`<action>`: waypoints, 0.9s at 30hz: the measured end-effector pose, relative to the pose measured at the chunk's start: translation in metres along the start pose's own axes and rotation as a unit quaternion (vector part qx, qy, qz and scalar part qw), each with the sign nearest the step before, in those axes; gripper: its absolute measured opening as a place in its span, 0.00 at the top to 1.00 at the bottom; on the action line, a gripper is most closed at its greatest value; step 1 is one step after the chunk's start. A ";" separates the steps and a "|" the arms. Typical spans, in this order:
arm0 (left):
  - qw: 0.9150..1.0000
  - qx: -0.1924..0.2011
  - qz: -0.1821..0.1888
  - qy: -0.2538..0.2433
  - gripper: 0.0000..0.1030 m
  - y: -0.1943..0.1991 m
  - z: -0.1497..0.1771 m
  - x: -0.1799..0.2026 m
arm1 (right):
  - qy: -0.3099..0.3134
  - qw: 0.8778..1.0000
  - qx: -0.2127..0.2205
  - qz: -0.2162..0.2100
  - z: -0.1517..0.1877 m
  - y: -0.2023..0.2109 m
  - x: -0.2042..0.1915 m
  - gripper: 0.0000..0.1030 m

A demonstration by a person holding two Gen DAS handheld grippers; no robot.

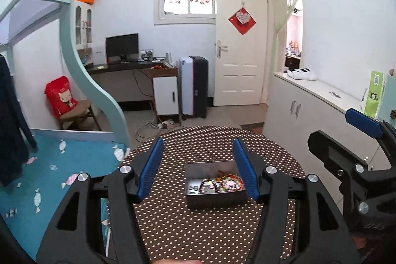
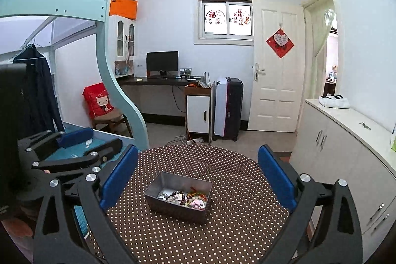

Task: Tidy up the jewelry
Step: 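Withdraw both tools from the grey box and hold them back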

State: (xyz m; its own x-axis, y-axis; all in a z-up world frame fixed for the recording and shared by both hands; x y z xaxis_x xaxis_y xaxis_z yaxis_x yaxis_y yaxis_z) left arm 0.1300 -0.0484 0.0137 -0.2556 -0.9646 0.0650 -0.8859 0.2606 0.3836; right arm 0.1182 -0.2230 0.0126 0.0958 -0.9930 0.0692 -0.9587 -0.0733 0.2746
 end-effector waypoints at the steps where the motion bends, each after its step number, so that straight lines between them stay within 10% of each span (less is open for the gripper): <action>1: 1.000 -0.001 0.000 0.000 0.42 0.003 0.001 0.001 | -0.001 1.000 0.000 -0.001 0.001 0.001 0.000 0.09; 27: 1.000 -0.016 0.000 -0.006 0.42 0.015 0.011 0.011 | -0.003 1.000 -0.003 0.009 0.006 0.007 0.005 0.08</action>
State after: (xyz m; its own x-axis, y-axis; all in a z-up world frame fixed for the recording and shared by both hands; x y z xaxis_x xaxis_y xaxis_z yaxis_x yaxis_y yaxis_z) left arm 0.1094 -0.0549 0.0105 -0.2598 -0.9641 0.0546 -0.8732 0.2587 0.4130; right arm 0.1102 -0.2291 0.0095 0.0758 -0.9948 0.0683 -0.9589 -0.0540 0.2787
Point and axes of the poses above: each gripper's, at about its wrist camera, not at the fingertips, and y roughly against the way its jaws point, x to its right, z to its underside, the point moved 3 cm from there along -y, roughly the way its jaws point, and after that the axes turned 11 degrees about z, right-handed, at the moved point
